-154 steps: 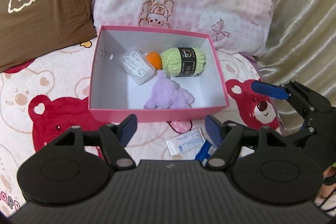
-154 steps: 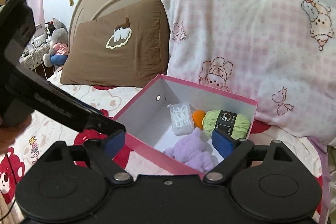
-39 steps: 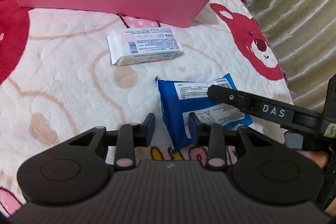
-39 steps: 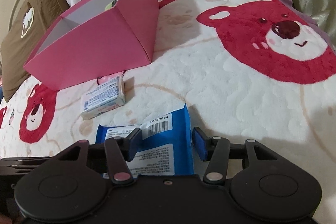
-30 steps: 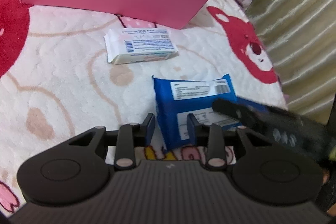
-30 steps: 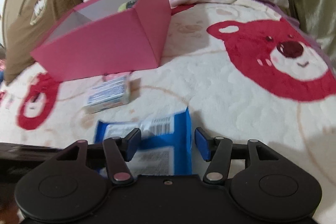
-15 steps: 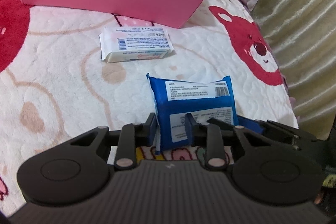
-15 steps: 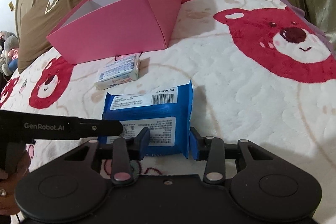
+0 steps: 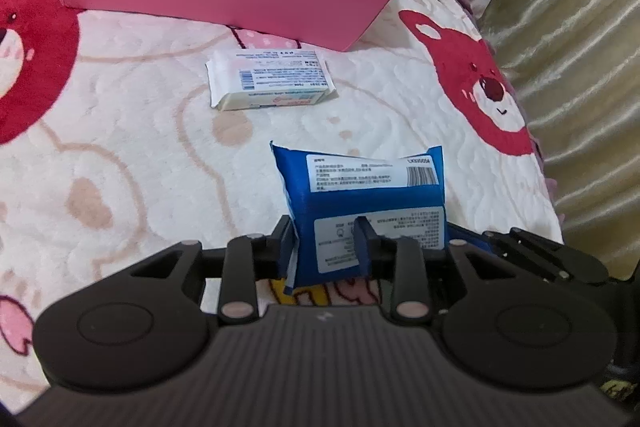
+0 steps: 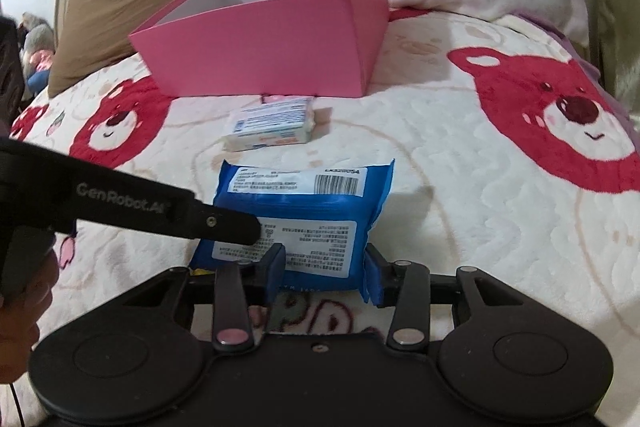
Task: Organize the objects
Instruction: 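Lift the blue wet-wipe pack with the right tool over the pink box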
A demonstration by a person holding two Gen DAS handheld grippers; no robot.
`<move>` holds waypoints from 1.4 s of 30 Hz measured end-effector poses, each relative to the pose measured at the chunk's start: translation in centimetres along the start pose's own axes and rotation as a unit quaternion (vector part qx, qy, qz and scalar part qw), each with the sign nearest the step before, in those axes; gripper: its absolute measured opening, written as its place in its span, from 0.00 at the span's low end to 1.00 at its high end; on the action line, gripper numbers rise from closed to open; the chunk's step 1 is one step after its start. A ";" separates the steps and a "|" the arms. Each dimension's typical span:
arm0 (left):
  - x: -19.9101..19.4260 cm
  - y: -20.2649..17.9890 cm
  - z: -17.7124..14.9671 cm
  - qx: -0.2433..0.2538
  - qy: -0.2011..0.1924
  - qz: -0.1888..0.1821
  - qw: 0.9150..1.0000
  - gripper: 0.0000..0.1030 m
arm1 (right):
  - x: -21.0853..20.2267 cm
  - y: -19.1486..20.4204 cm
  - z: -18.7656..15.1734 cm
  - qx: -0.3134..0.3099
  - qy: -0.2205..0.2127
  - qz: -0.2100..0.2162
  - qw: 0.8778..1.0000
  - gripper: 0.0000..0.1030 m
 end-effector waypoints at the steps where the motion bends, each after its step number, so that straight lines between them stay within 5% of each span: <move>1: -0.4 0.2 0.2 0.003 0.001 -0.002 1.000 0.29 | -0.2 0.4 0.1 -0.005 -0.001 -0.001 1.000 0.47; 18: -8.5 0.5 1.4 0.022 -0.013 0.025 0.999 0.33 | -3.9 6.7 3.3 -0.046 -0.017 0.013 0.999 0.65; 42: -16.7 -0.2 5.1 0.033 -0.099 0.019 0.994 0.38 | -7.8 11.1 9.1 -0.087 -0.061 0.030 0.994 0.81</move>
Point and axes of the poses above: each gripper's, at about its wrist camera, not at the fingertips, and x roughly the way its jaws point, y to its left, z to its top, the point moved 5 cm from there along x, roughly the way its jaws point, and after that the axes turned 4 degrees about -x, right-handed, at the moved point
